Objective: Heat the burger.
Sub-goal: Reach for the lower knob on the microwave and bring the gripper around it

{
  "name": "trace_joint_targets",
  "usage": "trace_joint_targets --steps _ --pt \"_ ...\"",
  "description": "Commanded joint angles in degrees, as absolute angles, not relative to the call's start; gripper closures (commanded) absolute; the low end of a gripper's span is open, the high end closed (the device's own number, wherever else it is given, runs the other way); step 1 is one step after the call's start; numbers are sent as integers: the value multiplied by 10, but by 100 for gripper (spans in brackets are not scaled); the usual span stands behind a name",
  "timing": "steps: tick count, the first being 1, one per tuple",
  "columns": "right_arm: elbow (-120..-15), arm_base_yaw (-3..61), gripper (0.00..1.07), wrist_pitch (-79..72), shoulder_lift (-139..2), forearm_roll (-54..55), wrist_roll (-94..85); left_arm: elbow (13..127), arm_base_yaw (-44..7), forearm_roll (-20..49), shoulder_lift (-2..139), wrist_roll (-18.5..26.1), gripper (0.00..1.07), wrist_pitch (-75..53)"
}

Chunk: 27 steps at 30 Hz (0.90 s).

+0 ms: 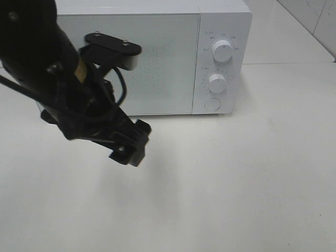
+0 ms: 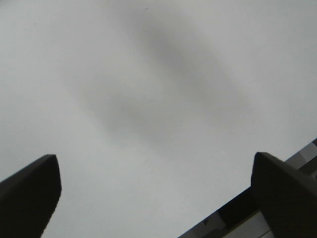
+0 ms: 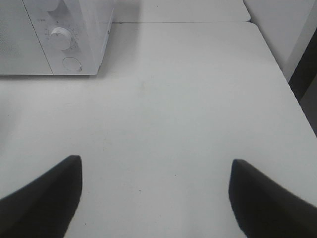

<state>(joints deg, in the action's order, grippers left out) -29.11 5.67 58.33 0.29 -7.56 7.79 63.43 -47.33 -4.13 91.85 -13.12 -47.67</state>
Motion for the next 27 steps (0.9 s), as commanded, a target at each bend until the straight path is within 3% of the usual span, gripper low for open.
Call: trace_joint_targets --steps 1,5,10,13,15,18,20,27 --pt "-289 52 31 576 17 -73 78 635 -405 -23 902 -112 6 -543" --pt "-289 52 31 576 17 -73 78 635 -351 0 897 -95 6 -588" --pt "-289 52 31 576 17 -73 78 635 -241 40 896 -52 6 -661" --pt "-289 52 31 576 17 -73 78 635 -227 42 896 -48 6 -669" --pt "-289 52 31 576 17 -73 78 634 -165 43 896 -32 6 -703" --pt "-289 52 31 576 17 -73 78 634 -150 43 896 -28 6 -713" --pt "-289 52 31 576 17 -73 78 626 -95 45 886 -14 6 -732" --pt "-289 52 31 576 17 -73 78 555 -14 52 815 -20 6 -692"
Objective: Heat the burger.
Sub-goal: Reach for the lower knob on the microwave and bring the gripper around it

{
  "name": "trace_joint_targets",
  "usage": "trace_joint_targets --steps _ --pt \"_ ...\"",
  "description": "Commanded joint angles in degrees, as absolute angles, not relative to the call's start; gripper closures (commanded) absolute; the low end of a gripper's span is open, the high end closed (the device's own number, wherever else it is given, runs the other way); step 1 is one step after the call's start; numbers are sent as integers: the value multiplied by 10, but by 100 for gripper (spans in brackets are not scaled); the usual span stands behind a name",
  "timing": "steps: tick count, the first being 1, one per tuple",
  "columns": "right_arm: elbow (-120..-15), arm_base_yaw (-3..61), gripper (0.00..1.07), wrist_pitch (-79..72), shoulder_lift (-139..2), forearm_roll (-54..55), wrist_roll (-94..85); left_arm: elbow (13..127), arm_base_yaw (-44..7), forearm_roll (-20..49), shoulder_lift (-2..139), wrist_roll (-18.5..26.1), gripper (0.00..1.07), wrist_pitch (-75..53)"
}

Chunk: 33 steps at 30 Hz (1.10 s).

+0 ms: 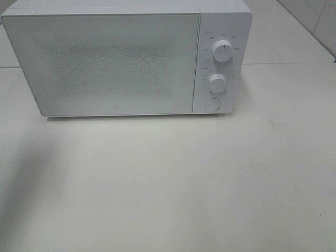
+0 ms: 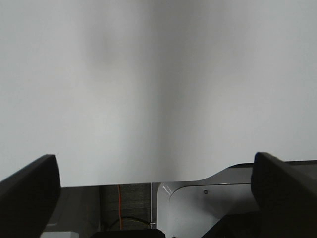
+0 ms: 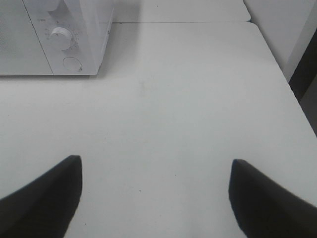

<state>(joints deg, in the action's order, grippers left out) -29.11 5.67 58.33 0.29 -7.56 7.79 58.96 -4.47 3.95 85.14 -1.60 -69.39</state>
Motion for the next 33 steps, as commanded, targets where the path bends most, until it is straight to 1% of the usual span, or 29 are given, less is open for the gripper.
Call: trace_joint_targets --steps 1,3,4,6,8,9,11,12,14,15,16,17,19,20,21,23,24,29,32,33 --pt "-289 52 31 576 17 -73 78 529 6 52 780 -28 6 -688" --pt "-289 52 31 576 17 -73 78 519 11 51 764 -30 6 -688" --pt "-289 52 31 576 17 -73 78 492 18 41 723 -34 6 -688" --pt "-289 52 31 576 17 -73 78 480 18 37 706 -36 6 -688" --pt "-289 52 31 576 17 -73 78 451 18 36 646 -37 6 -686" --pt "-289 52 31 576 17 -73 78 451 18 36 646 -37 6 -686" --pt "-289 52 31 576 17 -73 78 428 18 29 578 -26 6 -674" --pt "-289 52 31 576 17 -73 78 428 18 29 578 -26 6 -674" --pt "-289 52 31 576 17 -73 78 403 18 27 511 -14 6 -650" --pt "-289 52 31 576 17 -73 78 403 18 27 511 -14 6 -650" --pt "-289 52 31 576 17 -73 78 386 18 27 466 0 6 -637" --pt "-289 52 31 576 17 -73 78 386 18 27 466 0 6 -637" --pt "-289 52 31 576 17 -73 78 358 18 27 391 17 6 -614" --pt "-289 52 31 576 17 -73 78 358 18 27 391 17 6 -614" --pt "-289 52 31 576 17 -73 78 335 18 27 347 25 6 -596" --pt "-289 52 31 576 17 -73 78 320 18 27 328 28 6 -589" --pt "-289 52 31 576 17 -73 78 296 18 27 285 28 6 -586" --pt "-289 52 31 576 17 -73 78 289 18 20 219 28 6 -595" --pt "-289 52 31 576 17 -73 78 289 18 21 149 28 6 -595" --pt "-289 52 31 576 17 -73 78 289 18 21 149 28 6 -595"
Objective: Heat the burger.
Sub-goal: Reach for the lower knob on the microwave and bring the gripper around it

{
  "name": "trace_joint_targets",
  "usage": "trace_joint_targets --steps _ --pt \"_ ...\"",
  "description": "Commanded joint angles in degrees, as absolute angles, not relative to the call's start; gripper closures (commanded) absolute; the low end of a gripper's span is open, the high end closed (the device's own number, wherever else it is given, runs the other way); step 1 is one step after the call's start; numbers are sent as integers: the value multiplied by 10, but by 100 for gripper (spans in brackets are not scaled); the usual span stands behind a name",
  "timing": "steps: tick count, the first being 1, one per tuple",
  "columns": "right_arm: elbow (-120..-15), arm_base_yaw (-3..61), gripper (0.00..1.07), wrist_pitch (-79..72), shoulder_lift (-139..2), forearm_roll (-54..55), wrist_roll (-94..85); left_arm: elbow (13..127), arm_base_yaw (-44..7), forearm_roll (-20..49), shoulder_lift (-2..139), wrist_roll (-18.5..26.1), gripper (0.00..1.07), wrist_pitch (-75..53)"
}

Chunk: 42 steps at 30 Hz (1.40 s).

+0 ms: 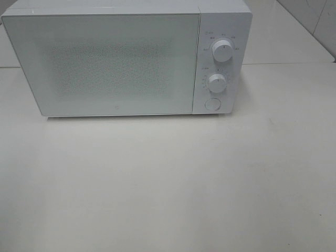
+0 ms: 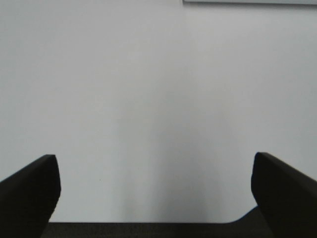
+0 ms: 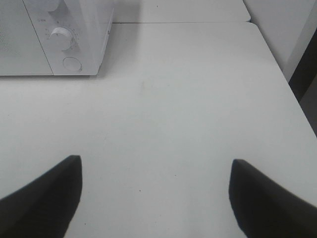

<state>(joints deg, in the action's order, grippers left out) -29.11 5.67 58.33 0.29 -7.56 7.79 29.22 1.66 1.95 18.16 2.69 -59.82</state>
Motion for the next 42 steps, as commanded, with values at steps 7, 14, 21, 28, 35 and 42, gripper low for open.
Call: trace_joint_targets --steps 7,14,21,28,35,42 --pt "-289 52 31 576 17 -73 78 289 18 80 41 25 6 -592" --pt "-289 52 31 576 17 -73 78 289 18 100 -22 25 6 -588" --pt "-289 52 31 576 14 -73 78 289 18 101 -17 26 6 -588" --pt "-289 52 31 576 15 -73 78 289 18 100 -15 26 6 -588" --pt "-289 52 31 576 15 -73 78 289 18 100 -15 26 6 -588" --pt "-289 52 31 576 15 -73 78 289 18 100 -15 26 6 -588"
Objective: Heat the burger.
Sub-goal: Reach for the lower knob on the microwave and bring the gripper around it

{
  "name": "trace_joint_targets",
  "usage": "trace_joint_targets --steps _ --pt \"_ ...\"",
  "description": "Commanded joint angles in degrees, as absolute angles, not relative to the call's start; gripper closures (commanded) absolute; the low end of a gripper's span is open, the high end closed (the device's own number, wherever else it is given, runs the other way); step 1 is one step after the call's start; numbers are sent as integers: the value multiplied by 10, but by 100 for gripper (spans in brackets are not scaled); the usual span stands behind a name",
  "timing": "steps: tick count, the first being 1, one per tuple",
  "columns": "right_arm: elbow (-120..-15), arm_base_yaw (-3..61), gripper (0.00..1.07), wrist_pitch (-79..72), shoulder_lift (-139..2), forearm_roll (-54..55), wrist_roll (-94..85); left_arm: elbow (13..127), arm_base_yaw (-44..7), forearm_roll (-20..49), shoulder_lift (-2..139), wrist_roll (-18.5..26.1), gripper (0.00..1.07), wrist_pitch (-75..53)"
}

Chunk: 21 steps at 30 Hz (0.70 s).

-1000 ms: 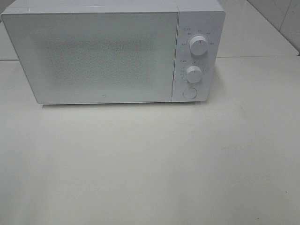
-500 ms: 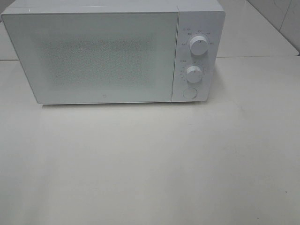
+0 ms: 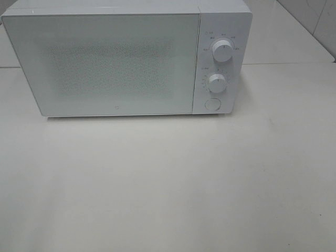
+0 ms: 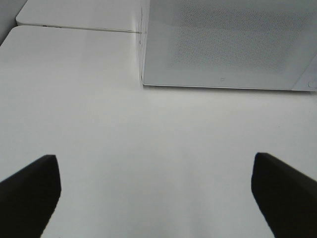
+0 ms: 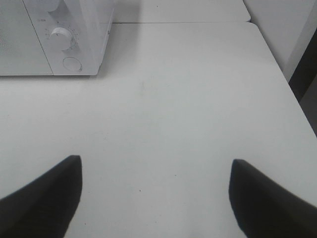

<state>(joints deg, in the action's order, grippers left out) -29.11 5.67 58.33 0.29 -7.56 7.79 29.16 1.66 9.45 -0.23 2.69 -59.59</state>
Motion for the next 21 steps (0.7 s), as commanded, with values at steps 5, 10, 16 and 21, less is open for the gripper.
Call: trace_joint_targets --steps 5,10,16,21 --pt "-289 52 31 576 15 -73 78 289 18 100 -15 26 6 -588" --pt "-289 52 31 576 12 -74 79 289 18 100 -15 26 6 -588" --pt "-289 52 31 576 11 -74 79 289 18 100 -15 26 6 -588" --pt "-296 52 31 567 11 -64 80 289 18 100 -15 26 6 -588"
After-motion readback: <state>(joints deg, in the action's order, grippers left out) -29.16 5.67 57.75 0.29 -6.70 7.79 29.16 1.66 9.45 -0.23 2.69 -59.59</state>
